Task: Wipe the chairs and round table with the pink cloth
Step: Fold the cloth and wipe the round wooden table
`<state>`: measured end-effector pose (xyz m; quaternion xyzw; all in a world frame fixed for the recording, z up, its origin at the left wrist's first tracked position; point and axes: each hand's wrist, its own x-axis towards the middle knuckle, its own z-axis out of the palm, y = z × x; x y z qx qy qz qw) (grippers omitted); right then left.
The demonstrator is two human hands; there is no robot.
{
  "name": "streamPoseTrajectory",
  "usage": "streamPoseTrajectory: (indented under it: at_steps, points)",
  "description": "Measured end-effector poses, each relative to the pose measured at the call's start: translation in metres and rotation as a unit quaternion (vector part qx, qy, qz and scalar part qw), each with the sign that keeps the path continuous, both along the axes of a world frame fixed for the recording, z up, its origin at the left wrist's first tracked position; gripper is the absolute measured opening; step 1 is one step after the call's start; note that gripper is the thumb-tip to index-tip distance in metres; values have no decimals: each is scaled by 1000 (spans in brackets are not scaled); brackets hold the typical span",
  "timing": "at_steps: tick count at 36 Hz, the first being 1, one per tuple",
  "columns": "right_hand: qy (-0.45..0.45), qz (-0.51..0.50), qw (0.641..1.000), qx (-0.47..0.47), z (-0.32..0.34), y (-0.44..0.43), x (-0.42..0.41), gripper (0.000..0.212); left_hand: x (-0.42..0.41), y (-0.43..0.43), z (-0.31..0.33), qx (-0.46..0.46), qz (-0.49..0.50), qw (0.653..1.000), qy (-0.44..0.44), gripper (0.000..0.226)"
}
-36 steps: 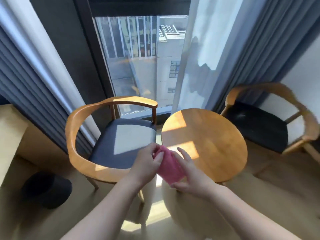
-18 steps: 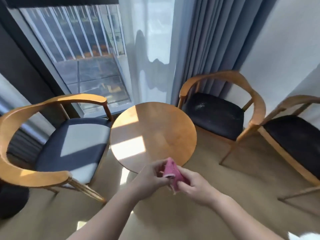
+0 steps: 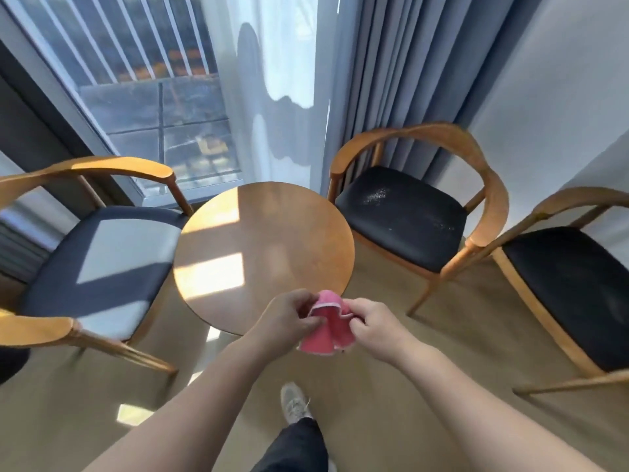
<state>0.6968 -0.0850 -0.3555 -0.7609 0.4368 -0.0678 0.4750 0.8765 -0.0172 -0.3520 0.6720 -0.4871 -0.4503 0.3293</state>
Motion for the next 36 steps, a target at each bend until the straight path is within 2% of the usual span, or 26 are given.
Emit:
streamPoseTrajectory:
  at_steps: [4, 8, 14, 20, 27, 32, 36]
  points:
    - [67, 20, 997, -30, -18, -60, 4, 24, 16, -37, -19, 23, 21, 1000, -3, 31]
    - [101, 27, 993, -55, -22, -76, 2, 34, 23, -46, -33, 59, 27, 997, -52, 36]
    - [149, 106, 983, -31, -38, -138, 6, 36, 32, -97, -62, 100, 72, 985, -124, 15]
    - [162, 90, 983, -4, -59, -176, 17, 19, 34, -112, -75, 137, 96, 979, -118, 13]
    - [184, 176, 967, 22, -87, -223, 32, 27, 21, -120, -102, 191, 155, 963, -113, 11]
    - [194, 248, 949, 4, -111, -267, 59, 32, 10, -139, -126, 210, 217, 949, -92, 13]
    - [159, 229, 960, -16, -144, -299, 105, 45, 14, -153, -158, 223, 265, 933, -100, 15]
